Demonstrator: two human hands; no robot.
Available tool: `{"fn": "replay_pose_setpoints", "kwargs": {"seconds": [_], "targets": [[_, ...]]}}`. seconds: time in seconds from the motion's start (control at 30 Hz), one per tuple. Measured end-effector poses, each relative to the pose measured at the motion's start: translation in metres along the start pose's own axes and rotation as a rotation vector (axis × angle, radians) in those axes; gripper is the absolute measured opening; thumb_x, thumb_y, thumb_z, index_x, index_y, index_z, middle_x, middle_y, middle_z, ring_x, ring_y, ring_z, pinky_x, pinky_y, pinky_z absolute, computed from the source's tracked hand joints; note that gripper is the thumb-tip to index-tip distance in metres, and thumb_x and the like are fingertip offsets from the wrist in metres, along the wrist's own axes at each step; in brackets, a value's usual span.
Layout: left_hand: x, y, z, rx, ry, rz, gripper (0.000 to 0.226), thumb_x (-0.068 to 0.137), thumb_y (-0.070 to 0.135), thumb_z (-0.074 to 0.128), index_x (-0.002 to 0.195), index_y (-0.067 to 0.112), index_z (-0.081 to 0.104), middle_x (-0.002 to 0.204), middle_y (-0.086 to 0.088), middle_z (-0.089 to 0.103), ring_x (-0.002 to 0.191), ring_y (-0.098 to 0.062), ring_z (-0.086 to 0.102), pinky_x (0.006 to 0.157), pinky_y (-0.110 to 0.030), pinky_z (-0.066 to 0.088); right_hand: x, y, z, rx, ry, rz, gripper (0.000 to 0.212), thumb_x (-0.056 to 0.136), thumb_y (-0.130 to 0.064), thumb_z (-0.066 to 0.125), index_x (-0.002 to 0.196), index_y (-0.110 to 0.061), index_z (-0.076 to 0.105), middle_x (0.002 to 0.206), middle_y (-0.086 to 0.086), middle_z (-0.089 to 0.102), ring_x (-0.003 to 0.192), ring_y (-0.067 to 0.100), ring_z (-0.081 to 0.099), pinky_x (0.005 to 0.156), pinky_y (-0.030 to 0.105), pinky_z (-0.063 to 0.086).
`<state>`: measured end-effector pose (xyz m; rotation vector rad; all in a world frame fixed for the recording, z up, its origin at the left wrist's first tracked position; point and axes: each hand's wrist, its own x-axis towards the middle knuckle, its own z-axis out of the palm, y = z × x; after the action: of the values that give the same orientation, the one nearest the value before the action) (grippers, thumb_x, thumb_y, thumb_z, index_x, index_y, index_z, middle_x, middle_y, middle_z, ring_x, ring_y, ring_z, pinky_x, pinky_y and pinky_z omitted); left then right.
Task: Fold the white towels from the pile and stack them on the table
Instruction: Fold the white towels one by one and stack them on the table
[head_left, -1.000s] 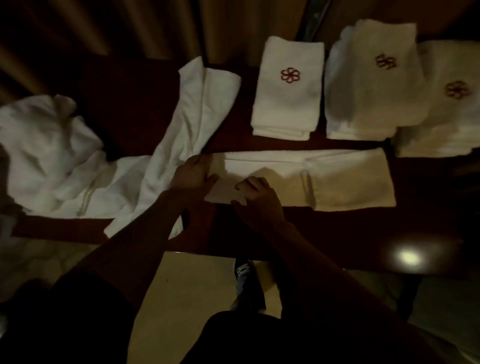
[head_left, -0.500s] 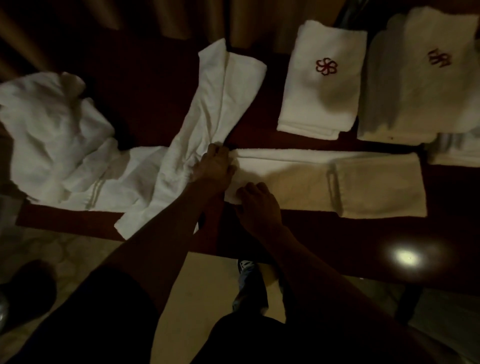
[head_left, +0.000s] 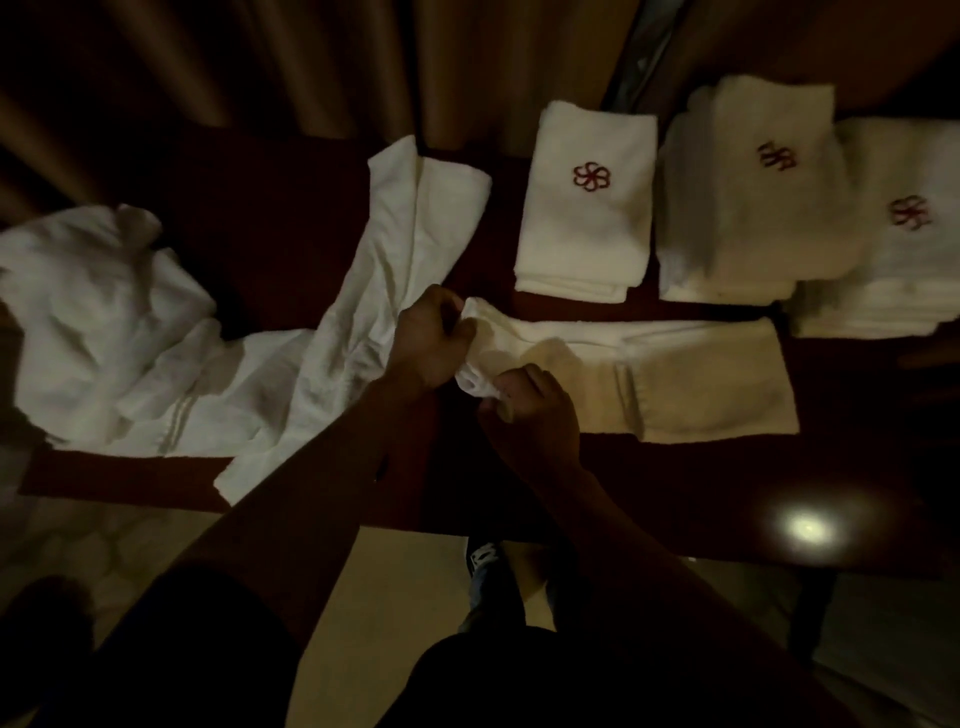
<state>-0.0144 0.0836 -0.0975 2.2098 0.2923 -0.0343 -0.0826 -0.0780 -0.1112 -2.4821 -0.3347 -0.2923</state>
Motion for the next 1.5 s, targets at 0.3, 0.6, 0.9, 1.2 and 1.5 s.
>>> {"fn": "replay_pose_setpoints", "kwargs": {"seconds": [0.3, 0.6, 0.9, 1.2, 1.5], "targets": [[-0.015, 0.111, 0.051, -0.169, 0.05, 0.12, 0.013, 0.085, 0.021, 0.073, 0.091, 0.02, 0.061, 0.078, 0.015, 0.064, 0.067, 0.008, 0.061, 0.063, -0.007, 0.045, -0.003, 0.021, -0.071, 0.09, 0.331, 0.014, 0.024, 0.079, -0.024, 0.077, 0.074, -0.007, 0.06, 0.071, 0.0, 0.053, 0.063, 0.017, 0.053, 0.051, 0.035, 0.045], [-0.039, 0.2, 0.131, -0.291, 0.0, 0.215, 0.012, 0.087, 0.013, 0.072, 0.091, 0.015, 0.061, 0.081, 0.012, 0.065, 0.068, 0.001, 0.064, 0.064, -0.013, 0.051, -0.026, 0.094, -0.16, 0.132, 0.362, 0.397, 0.016, 0.077, -0.026, 0.077, 0.083, -0.018, 0.064, 0.082, -0.005, 0.058, 0.069, 0.012, 0.057, 0.058, 0.032, 0.048], [-0.051, 0.24, 0.215, -0.285, -0.101, 0.242, 0.016, 0.087, 0.012, 0.073, 0.093, 0.016, 0.059, 0.084, 0.015, 0.063, 0.074, 0.009, 0.062, 0.068, -0.012, 0.051, -0.055, 0.167, -0.206, 0.148, 0.371, 0.45, 0.012, 0.085, -0.025, 0.073, 0.087, -0.016, 0.065, 0.084, -0.003, 0.061, 0.075, 0.013, 0.059, 0.061, 0.034, 0.049], [-0.043, 0.246, 0.287, -0.196, -0.167, 0.202, 0.02, 0.086, 0.018, 0.075, 0.096, 0.02, 0.058, 0.089, 0.012, 0.064, 0.084, -0.002, 0.063, 0.081, -0.03, 0.057, -0.064, 0.239, -0.216, 0.22, 0.227, 0.602, 0.025, 0.085, -0.031, 0.068, 0.1, -0.012, 0.069, 0.103, 0.004, 0.066, 0.097, 0.023, 0.063, 0.072, 0.033, 0.051], [-0.025, 0.232, 0.327, -0.115, -0.203, 0.134, 0.01, 0.095, 0.022, 0.063, 0.1, 0.023, 0.054, 0.092, 0.002, 0.066, 0.083, -0.011, 0.067, 0.077, -0.039, 0.059, -0.043, 0.291, -0.21, 0.039, -0.005, 0.814, 0.041, 0.086, -0.034, 0.066, 0.121, -0.013, 0.06, 0.13, 0.01, 0.052, 0.12, 0.032, 0.048, 0.087, 0.04, 0.046]]}}
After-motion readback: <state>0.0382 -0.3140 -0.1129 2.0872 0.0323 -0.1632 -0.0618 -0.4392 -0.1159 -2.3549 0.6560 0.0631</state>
